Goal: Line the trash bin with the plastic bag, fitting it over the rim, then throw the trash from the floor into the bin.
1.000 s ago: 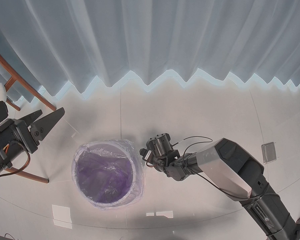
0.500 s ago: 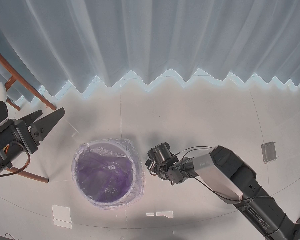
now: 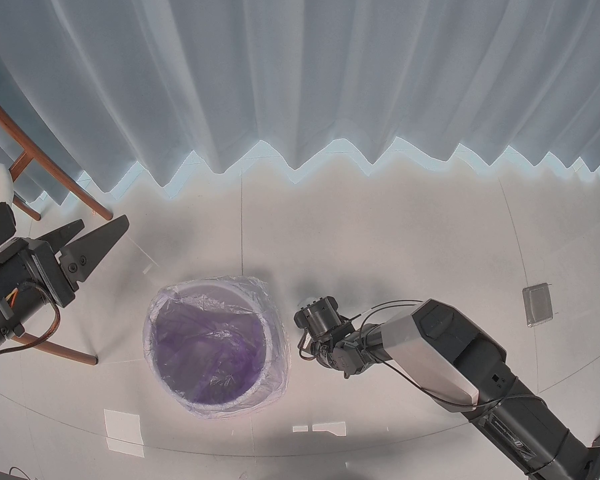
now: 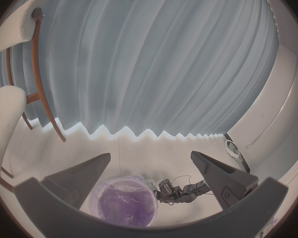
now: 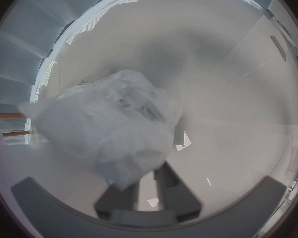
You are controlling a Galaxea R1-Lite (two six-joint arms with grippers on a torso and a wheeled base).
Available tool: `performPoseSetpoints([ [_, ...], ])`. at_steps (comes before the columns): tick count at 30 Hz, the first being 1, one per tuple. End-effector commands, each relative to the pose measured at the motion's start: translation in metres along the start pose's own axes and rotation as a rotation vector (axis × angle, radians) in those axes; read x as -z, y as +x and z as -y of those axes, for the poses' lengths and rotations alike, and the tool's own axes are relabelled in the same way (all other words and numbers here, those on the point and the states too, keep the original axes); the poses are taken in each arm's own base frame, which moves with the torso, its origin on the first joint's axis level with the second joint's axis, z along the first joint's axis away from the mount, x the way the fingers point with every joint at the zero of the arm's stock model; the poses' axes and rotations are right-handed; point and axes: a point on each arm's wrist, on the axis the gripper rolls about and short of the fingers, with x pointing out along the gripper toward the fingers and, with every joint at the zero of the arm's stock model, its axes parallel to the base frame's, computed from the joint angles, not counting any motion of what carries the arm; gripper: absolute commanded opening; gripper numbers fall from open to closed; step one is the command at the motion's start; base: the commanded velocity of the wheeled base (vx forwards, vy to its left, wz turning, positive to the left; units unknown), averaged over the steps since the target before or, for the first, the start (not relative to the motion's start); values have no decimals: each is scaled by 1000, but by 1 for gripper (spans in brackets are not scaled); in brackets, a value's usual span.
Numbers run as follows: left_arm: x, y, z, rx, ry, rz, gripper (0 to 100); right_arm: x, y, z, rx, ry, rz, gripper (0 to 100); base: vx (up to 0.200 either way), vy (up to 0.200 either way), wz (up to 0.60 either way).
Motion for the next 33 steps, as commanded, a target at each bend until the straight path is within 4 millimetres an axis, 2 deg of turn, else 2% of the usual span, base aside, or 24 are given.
performPoseSetpoints([
  [1,0,0,1,3,1,-1,100,-25,-28,-22,-58,27,55,0,0,0,0],
  [6,-1,-1,0,-3,2,7,100,-66,-76,-51,-160,95,127,0,0,0,0],
  [8,-2,-1,0,-5,2,9,100,-91,-112,-67,-232,154,171,0,0,0,0],
  [9,-1,-1,0,-5,2,7,100,-95,-122,-65,-231,160,169,0,0,0,0],
  [10,-1,-1,0,-5,2,7,100,-95,-122,-65,-231,160,169,0,0,0,0],
  [11,0,-1,0,-1,3,3,100,-94,-130,-56,-204,153,151,0,0,0,0],
  [13,0,-1,1,3,3,1,100,-91,-132,-45,-183,143,145,0,0,0,0],
  [19,-1,-2,1,5,4,8,100,-78,-107,-12,-165,47,186,0,0,0,0],
  [20,-1,-2,1,5,4,8,100,-78,-107,-12,-165,47,186,100,0,0,0],
  [21,-1,-2,1,4,3,7,100,-71,-96,-7,-171,9,203,100,0,0,0],
  [29,0,-1,1,5,3,3,100,-54,-63,6,-104,-90,219,100,0,0,0],
  [33,0,-1,1,3,3,1,100,-46,-45,4,-99,-116,233,100,0,0,0],
])
